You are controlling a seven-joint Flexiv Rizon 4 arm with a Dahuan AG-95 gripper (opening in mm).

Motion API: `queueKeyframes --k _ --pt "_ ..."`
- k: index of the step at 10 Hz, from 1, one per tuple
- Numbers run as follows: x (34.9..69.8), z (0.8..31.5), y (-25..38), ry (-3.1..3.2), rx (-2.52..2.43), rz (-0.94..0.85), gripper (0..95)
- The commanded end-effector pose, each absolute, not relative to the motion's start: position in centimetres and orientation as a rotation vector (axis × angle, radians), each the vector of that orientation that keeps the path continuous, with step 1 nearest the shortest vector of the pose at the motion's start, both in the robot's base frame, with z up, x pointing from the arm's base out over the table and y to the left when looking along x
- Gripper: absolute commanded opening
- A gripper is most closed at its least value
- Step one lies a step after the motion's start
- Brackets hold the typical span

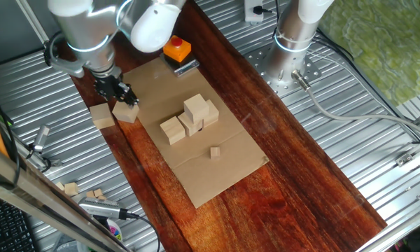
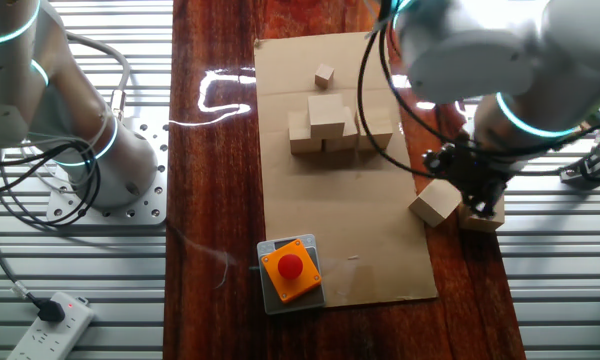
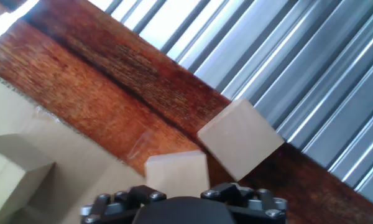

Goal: Stack the blocks into a pyramid shape

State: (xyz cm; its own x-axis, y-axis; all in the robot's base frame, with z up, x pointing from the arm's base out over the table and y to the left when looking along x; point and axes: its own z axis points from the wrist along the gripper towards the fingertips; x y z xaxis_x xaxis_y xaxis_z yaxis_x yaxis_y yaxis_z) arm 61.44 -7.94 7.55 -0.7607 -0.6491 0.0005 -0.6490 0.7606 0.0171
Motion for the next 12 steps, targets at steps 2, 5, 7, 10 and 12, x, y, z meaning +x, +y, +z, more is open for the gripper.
queueKeyframes --k 2,5,7,10,12 --pt "61.1 7.1 -8.0 -2.947 1.064 -0.017 95.0" --pt "61.0 6.2 -8.1 -2.952 1.058 -0.008 95.0" --pt "60.9 5.7 -7.7 -2.957 1.05 0.007 95.0" --pt "60.7 5.1 -7.4 -2.968 1.049 0.024 76.0" --pt "60.6 4.7 -7.6 -2.979 1.05 0.036 57.0"
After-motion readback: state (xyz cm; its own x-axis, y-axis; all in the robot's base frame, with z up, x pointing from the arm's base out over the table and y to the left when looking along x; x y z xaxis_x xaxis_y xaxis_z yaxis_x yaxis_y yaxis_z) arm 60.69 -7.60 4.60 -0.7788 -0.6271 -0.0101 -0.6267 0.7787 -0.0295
